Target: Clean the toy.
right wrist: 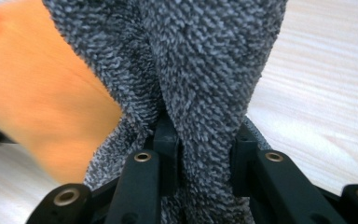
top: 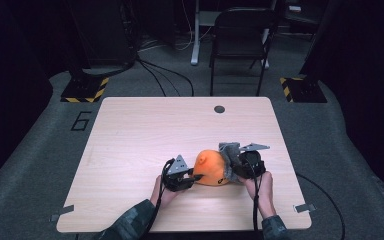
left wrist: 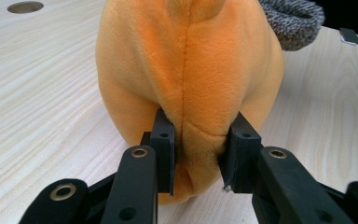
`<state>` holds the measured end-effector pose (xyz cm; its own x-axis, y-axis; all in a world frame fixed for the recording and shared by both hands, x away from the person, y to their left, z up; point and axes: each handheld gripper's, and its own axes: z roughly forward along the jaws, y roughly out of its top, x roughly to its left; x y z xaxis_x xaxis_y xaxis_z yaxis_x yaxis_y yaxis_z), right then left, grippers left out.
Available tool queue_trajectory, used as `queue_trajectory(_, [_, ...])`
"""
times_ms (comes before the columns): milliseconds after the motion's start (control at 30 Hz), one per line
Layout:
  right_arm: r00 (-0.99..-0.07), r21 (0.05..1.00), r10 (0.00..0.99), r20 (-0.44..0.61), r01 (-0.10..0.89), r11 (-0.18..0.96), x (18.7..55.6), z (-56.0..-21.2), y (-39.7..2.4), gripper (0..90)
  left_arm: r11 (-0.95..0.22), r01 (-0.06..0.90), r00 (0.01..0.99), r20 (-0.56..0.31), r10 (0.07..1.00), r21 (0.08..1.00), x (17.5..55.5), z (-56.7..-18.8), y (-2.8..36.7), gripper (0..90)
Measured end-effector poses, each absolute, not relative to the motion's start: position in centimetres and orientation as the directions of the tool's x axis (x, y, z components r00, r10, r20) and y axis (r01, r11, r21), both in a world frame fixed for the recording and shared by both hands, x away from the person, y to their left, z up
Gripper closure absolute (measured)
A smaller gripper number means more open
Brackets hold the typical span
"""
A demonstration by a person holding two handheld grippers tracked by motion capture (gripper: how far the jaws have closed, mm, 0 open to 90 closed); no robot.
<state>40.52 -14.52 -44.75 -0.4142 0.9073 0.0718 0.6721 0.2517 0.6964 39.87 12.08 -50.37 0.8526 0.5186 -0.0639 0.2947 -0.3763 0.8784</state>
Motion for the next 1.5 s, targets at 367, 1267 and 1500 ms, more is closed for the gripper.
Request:
queue_trajectory(367, [-0.363, 0.607, 0.932, 0.006, 0.742, 0.285, 41.9, -47.9, -15.3, 72.6, -0.378, 0.293, 0.854, -0.063, 0.517, 0.878, 39.9, -50.4, 12.2, 69.2])
queue_trajectory(1267, [-0.476, 0.724, 0.879, -0.018, 0.6, 0.34, 39.3, -43.4, -10.5, 74.5, -0.363, 0.327, 0.842, -0.094, 0.532, 0.872, 40.3, -50.7, 12.4, 45.3])
queue_trajectory(1500, [-0.479, 0.727, 0.878, -0.005, 0.601, 0.332, 39.4, -43.6, -10.8, 74.6, -0.358, 0.35, 0.859, -0.145, 0.491, 0.866, 41.2, -51.1, 13.5, 14.7])
